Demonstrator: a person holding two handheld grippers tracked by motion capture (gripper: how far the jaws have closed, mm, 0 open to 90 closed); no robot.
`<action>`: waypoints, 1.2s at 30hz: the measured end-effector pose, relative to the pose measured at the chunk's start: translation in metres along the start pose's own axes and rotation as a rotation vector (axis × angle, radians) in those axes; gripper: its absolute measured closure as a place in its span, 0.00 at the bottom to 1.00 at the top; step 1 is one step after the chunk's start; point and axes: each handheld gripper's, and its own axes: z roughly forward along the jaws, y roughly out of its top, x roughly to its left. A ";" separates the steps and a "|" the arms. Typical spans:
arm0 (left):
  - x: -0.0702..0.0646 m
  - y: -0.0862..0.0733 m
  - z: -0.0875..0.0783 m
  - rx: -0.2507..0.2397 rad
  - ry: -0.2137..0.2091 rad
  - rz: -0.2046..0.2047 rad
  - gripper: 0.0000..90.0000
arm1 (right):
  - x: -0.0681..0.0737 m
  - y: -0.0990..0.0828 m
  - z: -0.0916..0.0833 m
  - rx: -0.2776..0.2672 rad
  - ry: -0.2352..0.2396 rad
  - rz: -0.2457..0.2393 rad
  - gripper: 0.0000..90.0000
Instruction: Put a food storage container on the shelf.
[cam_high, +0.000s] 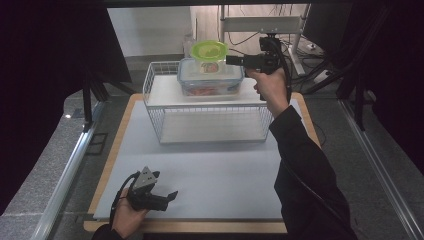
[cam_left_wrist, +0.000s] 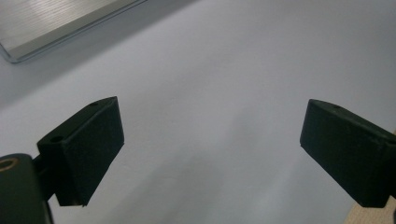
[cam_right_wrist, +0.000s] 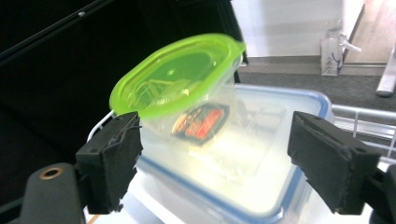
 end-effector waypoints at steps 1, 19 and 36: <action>0.000 0.000 0.000 0.000 0.001 0.000 0.07 | -0.001 -0.003 -0.002 0.000 -0.001 -0.007 0.18; 0.000 0.000 0.001 0.001 0.002 0.000 0.07 | 0.000 -0.067 -0.035 0.063 -0.009 -0.196 0.07; -0.001 0.000 0.001 0.005 0.006 0.009 0.07 | 0.009 -0.137 -0.061 0.120 0.026 -0.310 0.00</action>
